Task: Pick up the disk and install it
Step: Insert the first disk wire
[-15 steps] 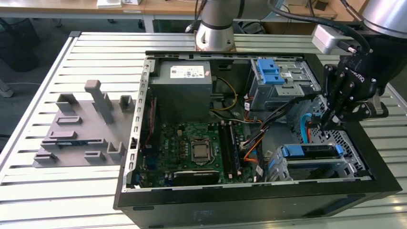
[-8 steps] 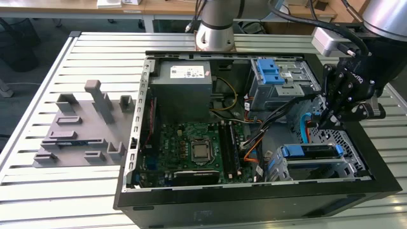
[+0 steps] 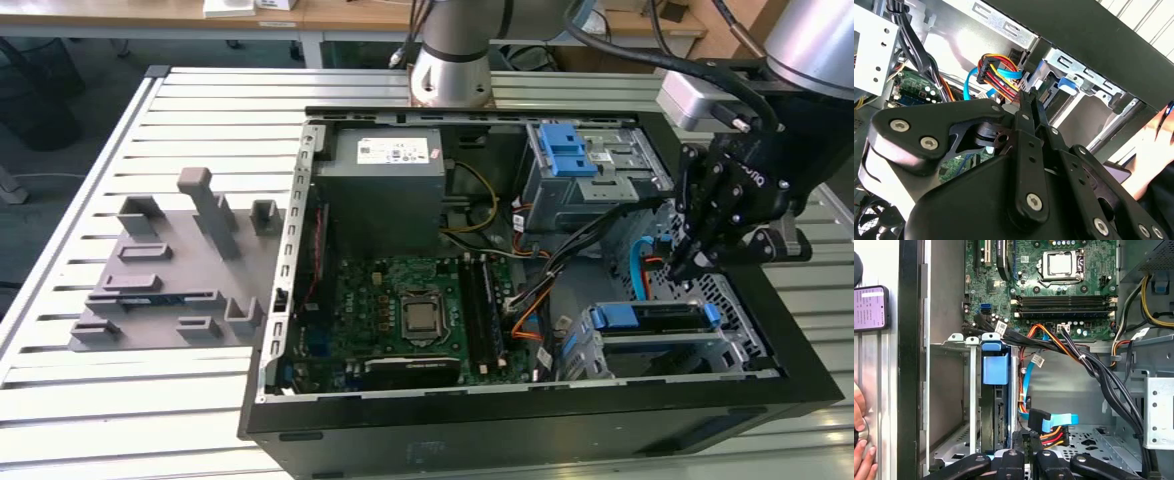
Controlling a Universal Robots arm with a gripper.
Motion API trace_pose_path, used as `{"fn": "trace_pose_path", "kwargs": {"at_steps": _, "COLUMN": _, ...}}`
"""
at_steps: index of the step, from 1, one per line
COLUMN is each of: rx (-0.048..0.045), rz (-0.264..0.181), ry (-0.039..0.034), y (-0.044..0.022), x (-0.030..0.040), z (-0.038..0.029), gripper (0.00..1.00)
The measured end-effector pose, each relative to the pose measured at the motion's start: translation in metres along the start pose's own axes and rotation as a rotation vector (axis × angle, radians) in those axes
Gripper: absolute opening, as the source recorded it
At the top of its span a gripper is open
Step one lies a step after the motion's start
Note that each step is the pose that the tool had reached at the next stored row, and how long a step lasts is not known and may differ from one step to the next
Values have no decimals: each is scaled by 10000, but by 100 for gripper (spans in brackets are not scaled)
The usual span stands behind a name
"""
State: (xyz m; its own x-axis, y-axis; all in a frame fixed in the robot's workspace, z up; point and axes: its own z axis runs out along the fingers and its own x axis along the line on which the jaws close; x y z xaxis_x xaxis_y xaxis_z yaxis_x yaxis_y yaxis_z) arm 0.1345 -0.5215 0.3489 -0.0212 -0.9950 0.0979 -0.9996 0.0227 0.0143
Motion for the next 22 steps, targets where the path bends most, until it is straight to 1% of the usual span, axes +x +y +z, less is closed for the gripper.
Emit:
{"fn": "trace_pose_path", "kwargs": {"at_steps": 4, "rx": -1, "rz": 0, "ry": -2, "y": 0, "x": 2, "z": 2, "gripper": 16}}
{"fn": "trace_pose_path", "kwargs": {"at_steps": 11, "rx": -42, "rz": -4, "ry": 1, "y": -1, "x": 42, "z": 16, "gripper": 16}}
{"fn": "trace_pose_path", "kwargs": {"at_steps": 15, "rx": -47, "rz": -5, "ry": 0, "y": -1, "x": 48, "z": 21, "gripper": 16}}
{"fn": "trace_pose_path", "kwargs": {"at_steps": 20, "rx": -98, "rz": -9, "ry": 1, "y": -2, "x": 68, "z": 35, "gripper": 16}}
{"fn": "trace_pose_path", "kwargs": {"at_steps": 22, "rx": -104, "rz": -10, "ry": 2, "y": -2, "x": 69, "z": 38, "gripper": 16}}
